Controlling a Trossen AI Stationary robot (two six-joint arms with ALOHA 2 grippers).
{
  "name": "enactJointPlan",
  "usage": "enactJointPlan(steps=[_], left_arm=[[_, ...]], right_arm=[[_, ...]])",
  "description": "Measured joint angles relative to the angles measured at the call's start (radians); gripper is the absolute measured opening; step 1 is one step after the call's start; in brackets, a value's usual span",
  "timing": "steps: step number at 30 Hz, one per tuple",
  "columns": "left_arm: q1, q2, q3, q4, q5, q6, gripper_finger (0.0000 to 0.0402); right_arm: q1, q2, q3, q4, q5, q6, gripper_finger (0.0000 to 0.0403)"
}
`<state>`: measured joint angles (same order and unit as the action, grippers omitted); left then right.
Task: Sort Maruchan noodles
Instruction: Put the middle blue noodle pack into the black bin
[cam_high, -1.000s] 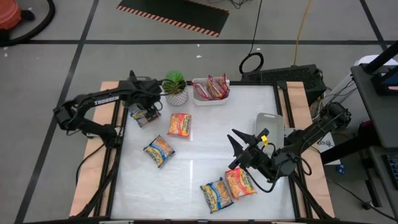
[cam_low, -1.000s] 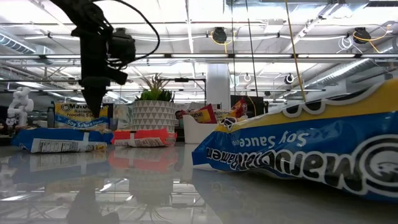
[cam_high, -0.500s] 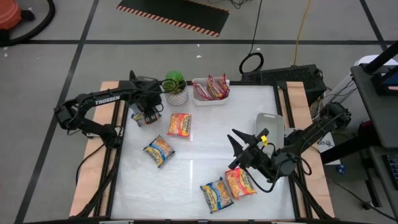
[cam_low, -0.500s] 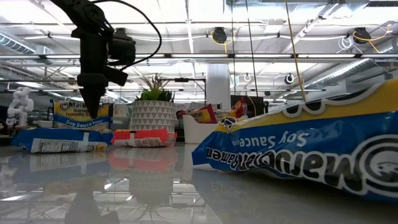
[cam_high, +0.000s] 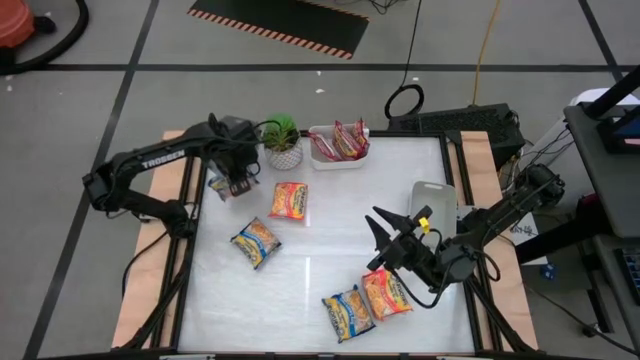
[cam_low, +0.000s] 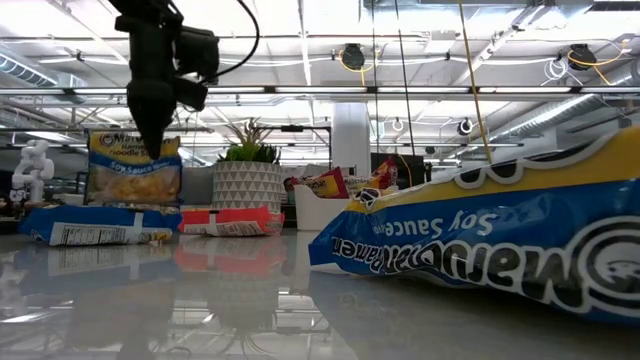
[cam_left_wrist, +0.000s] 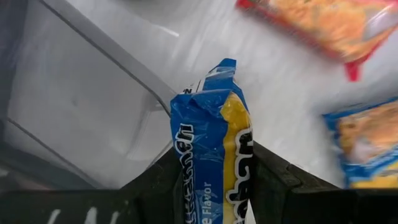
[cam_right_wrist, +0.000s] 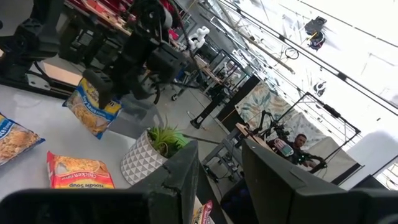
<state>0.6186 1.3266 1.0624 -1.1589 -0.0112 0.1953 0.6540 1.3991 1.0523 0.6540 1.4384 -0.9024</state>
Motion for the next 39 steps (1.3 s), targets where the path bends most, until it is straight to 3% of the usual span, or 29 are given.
enactJointPlan(steps=[6,15,23,39], left_arm=[[0.025,0.0,0.0,0.009,0.035,-0.038,0.0124],[0.04,0.001,-0.152,0.096,0.056,-0.066,0.0126],[0.03,0.001,-0.237,0.185,0.013,-0.104,0.022],[-0.055,0.001,-0.257,0.287,-0.054,-0.099,0.0229]], right_arm=[[0.0,0.0,0.0,0.0,0.0,0.0,0.0116],[0.026,0.0,0.0,0.0,0.002,0.011,0.0116],[0.042,0.0,0.0,0.001,0.004,0.023,0.0116],[0.042,0.0,0.0,0.001,0.004,0.023,0.0116]])
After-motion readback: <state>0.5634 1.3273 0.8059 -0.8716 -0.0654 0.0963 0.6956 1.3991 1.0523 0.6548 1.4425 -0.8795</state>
